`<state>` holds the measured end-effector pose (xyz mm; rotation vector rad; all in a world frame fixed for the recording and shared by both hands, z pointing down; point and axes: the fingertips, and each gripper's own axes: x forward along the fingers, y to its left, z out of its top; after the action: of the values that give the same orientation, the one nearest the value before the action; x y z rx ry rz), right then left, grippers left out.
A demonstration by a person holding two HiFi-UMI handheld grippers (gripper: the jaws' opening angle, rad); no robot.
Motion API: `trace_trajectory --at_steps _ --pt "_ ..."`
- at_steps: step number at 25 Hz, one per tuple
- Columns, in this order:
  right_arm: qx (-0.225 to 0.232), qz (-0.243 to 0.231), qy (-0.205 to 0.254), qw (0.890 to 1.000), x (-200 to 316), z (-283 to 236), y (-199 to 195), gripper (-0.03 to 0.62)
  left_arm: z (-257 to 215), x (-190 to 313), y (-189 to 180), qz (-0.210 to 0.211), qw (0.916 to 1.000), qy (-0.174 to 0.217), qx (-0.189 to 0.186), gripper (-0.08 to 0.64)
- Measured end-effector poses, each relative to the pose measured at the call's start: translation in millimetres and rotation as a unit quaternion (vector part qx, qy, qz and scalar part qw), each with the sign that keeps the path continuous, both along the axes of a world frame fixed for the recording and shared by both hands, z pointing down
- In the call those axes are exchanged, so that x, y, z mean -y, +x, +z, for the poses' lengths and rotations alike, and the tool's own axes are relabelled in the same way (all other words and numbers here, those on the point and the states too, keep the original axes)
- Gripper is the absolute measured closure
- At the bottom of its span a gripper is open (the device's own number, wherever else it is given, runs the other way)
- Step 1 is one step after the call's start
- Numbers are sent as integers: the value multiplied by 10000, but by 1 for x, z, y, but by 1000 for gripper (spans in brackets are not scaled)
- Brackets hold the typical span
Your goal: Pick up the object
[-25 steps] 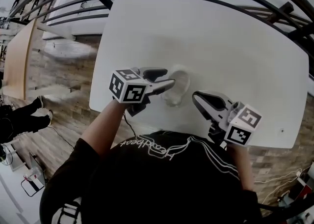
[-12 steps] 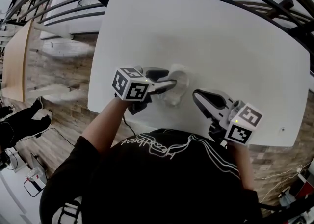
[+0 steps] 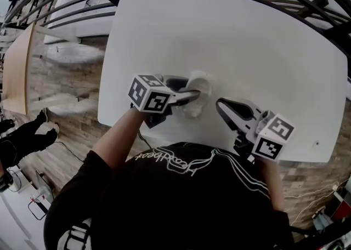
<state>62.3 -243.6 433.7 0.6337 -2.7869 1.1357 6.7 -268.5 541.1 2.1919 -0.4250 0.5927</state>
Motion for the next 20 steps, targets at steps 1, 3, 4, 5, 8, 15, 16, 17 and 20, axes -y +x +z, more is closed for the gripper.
trace_trajectory --at_steps 1,3,4,5,8,15,16,17,20 --pt "-3 1 -5 10000 0 1 0 571 0 0 0 1 10000 -21 -6 355" --pt "-8 6 -11 10000 0 1 0 569 1 0 0 -24 10000 -65 -9 364" --pt "-10 10 -12 10000 0 2 1 570 2 0 -1 -41 10000 -86 -10 376" --pt "-12 14 -12 10000 0 2 1 569 2 0 -1 -54 9999 -105 -15 380" --pt "-17 12 -10 10000 0 2 1 571 2 0 -1 -60 9998 -165 -36 383" --pt "-38 58 1 10000 1 0 2 570 1 -3 1 -33 9995 -302 -120 399" --pt "-40 60 -3 10000 1 0 1 570 0 -3 1 -30 9994 -310 -129 400" --pt "-43 58 -9 10000 1 0 1 570 -1 -3 1 -29 9994 -322 -139 402" --pt "-57 51 -28 10000 2 0 0 570 -2 -2 1 -37 9993 -331 -179 408"
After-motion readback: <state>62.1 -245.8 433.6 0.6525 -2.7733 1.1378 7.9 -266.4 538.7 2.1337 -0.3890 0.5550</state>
